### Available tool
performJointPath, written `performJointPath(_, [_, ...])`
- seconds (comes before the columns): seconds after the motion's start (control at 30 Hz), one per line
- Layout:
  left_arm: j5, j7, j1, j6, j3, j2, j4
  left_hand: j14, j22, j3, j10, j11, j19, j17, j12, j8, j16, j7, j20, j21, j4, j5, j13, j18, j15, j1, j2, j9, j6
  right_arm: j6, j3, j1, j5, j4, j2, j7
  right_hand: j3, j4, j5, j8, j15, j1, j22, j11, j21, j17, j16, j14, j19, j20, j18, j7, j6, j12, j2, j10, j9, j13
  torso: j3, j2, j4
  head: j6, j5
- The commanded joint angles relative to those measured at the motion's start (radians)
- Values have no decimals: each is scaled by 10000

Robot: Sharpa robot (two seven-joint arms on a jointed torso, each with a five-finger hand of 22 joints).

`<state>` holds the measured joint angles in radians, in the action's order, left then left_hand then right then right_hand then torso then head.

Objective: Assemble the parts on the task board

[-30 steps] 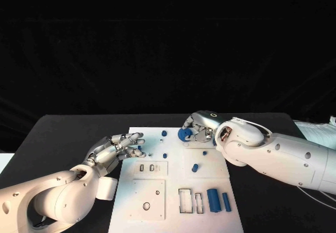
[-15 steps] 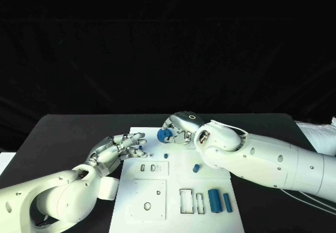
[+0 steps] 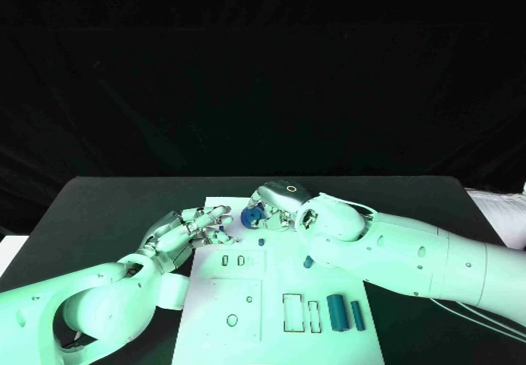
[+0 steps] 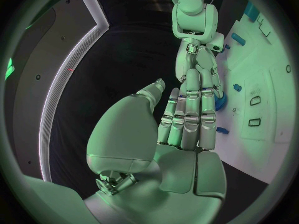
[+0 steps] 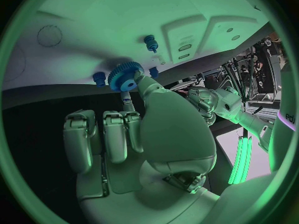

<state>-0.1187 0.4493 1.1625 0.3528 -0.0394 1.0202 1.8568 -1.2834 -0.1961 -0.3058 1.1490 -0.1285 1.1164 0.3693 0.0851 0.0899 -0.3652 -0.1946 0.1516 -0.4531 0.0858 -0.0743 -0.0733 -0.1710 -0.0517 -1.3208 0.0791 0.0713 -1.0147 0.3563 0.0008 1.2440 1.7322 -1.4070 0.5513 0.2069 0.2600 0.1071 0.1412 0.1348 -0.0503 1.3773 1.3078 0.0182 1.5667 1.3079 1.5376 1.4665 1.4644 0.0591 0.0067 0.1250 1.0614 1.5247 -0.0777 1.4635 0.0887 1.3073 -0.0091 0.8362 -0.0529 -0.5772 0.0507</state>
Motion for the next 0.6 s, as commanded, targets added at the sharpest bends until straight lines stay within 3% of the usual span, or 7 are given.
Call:
performJointPath(0.03, [-10, 49, 14, -229, 7, -20, 15, 87, -12, -1, -54, 9, -27, 13, -54, -70, -45, -32, 9, -41, -37, 60, -15, -88, 4, 70, -52, -4, 17, -323, -6, -12, 212, 45, -30, 74, 29, 57, -1, 28, -5, -129, 2630, 1, 41, 1921, 25, 901, 1064, -30, -67, -244, 530, -57, 0, 817, 260, 2280, 4, -4, 7, 4, 5])
performJointPath(0.3, [-10, 45, 14, -227, 7, -10, 14, 110, -19, -10, -59, 7, -39, 54, -59, -83, -58, -37, 11, -53, -60, 60, -19, -89, 2, 73, -61, -3, 24, -433, -9, -16, 352, 110, -39, 252, 14, 85, -119, -69, 26, -292, 2630, 38, 41, 1904, 16, 897, 1064, -3, -67, -202, 470, -141, -86, 776, 237, 2230, 6, -4, 12, 1, 21])
performJointPath(0.6, [-10, 29, 14, -250, 7, -2, 9, 110, -19, -10, -59, 7, -39, 54, -59, -83, -58, -37, 11, -53, -60, 60, -19, -89, 2, 73, -61, -3, 24, -404, -10, -17, 471, 86, -14, 433, -128, 321, -503, -456, 170, -766, 2630, 212, 41, 1918, 19, 898, 1064, 114, -67, -2, 38, -425, -360, 634, 93, 2061, 6, -1, 8, 1, 53])
